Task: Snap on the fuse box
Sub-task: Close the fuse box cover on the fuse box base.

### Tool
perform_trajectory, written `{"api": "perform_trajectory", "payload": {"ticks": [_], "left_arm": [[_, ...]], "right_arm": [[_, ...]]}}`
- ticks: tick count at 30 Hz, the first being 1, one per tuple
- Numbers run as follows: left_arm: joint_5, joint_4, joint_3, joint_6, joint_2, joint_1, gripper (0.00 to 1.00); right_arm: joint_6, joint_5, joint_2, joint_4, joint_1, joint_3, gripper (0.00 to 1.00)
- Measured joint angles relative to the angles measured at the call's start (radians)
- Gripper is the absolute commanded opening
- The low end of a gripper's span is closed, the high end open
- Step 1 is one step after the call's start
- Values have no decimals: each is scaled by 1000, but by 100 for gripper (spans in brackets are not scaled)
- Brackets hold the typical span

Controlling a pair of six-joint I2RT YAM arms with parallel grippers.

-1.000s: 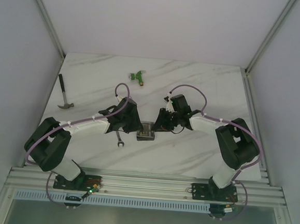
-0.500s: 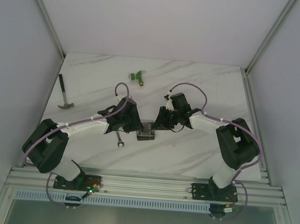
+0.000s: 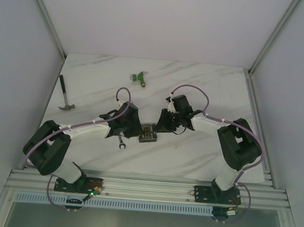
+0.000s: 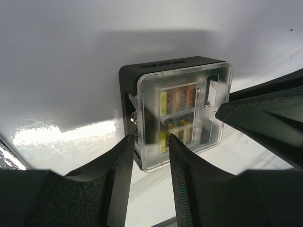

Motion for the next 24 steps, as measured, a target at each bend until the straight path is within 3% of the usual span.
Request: {"api": "perform_trajectory", "payload": {"ticks": [7,15,24], "left_arm": [[-2,2,-8,-3,1,0,46],[-2,3,-10,-8,-10,0,58],[27,6,-39,-9,-65,-13,56]], "right_arm": [[0,0,6,3,8,0,33],[-10,9,-7,-8,16,0,40],[-15,23,-62,-16,23,-37,38]]}}
